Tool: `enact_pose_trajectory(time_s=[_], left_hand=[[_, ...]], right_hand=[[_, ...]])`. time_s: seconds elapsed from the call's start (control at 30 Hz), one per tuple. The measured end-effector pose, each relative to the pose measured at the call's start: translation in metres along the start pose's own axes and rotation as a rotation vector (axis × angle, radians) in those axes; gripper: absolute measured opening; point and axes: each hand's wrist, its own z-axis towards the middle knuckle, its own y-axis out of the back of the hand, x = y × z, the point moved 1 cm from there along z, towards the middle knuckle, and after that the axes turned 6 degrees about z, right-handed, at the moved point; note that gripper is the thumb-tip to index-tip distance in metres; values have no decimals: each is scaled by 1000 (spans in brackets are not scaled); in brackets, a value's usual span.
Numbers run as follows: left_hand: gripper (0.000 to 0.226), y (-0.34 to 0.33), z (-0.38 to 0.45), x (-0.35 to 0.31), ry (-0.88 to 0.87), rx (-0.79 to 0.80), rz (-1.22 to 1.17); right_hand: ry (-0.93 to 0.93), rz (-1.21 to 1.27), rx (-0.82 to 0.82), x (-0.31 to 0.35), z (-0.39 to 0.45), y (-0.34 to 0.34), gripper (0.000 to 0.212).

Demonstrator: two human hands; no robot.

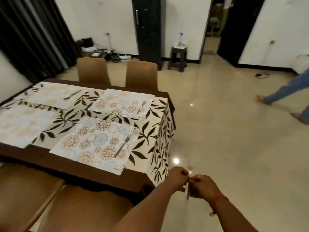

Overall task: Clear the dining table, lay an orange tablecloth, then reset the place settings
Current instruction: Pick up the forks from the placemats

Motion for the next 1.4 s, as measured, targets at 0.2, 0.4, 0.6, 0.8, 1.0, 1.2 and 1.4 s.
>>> enact_pose_trajectory(time_s=[0.2,0.4,0.6,0.8,1.0,1.2,1.4], left_hand=[[5,66,36,-22,20,-312,47],[4,120,45,-7,111,-481,26],[17,191,70,33,176,-609,119],[19,258,96,83,273,-612,244],[20,279,123,112,365,-569,314],[21,286,138,111,389,-648,361],[16,292,142,113,438,-621,476]], right_hand=[[45,-170,286,70,87,-29,17],[-16,-245,522,106,127,-85,18],[0,-392,644,128,172,-167,18],[223,-782,602,139,222,-243,13],[512,-1200,516,144,266,-283,19],[711,-1365,535,158,297,-297,30],[785,-1410,640,168,309,-308,40]])
